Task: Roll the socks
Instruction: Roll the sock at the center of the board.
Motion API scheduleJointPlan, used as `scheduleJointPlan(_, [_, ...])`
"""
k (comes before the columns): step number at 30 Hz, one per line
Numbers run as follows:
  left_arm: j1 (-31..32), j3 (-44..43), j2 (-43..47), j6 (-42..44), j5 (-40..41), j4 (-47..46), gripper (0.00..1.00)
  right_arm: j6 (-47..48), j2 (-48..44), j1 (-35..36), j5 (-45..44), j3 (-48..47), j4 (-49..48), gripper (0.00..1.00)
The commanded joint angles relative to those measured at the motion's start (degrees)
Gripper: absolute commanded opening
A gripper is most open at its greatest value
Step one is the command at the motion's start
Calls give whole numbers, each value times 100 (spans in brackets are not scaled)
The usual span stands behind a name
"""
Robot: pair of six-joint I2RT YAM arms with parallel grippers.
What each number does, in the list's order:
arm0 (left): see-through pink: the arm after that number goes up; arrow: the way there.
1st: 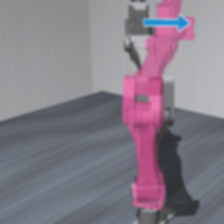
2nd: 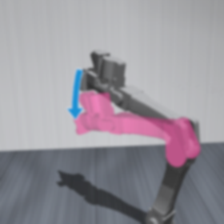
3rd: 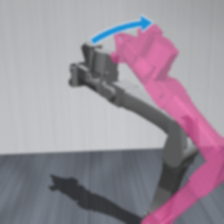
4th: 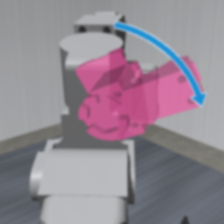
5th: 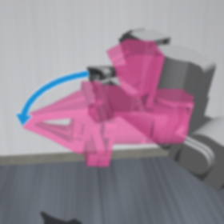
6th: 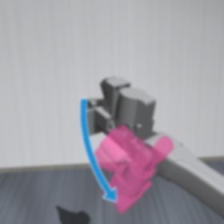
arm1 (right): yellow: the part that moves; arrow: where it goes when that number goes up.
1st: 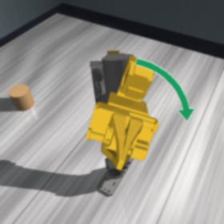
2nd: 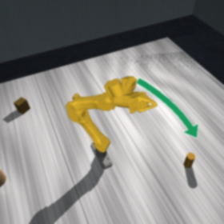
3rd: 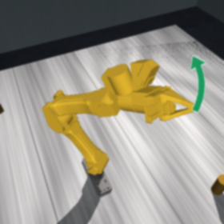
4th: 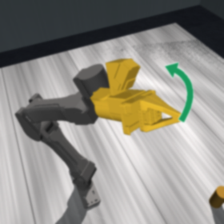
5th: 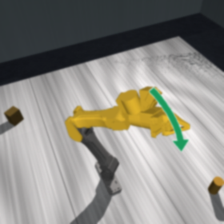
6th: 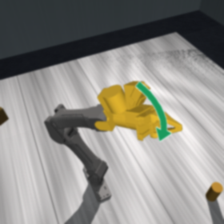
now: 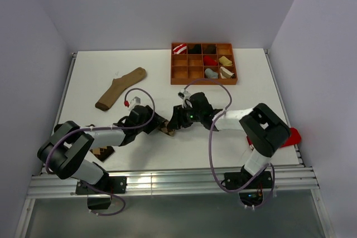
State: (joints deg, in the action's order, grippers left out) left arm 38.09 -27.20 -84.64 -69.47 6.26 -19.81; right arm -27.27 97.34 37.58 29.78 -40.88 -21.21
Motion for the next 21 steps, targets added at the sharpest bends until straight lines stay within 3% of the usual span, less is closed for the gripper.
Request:
scheduleJointPlan(1, [-3,-372,-123,478,217,1286,54,774,-723,126,-893,72,907,62])
scheduleJointPlan(9, [6,-813,-211,795,270,1954,55,1908,-1586,758,-2702,-104,1549,74])
scheduleJointPlan(13, [6,-901,-298,847,227,1964,55,2427,-1446,1627,-3574,-271,1612,79])
scheduleJointPlan(21, [6,-1006,-404,918,130,2113,54,2963,-832,2420,-4515,-736,1725,81])
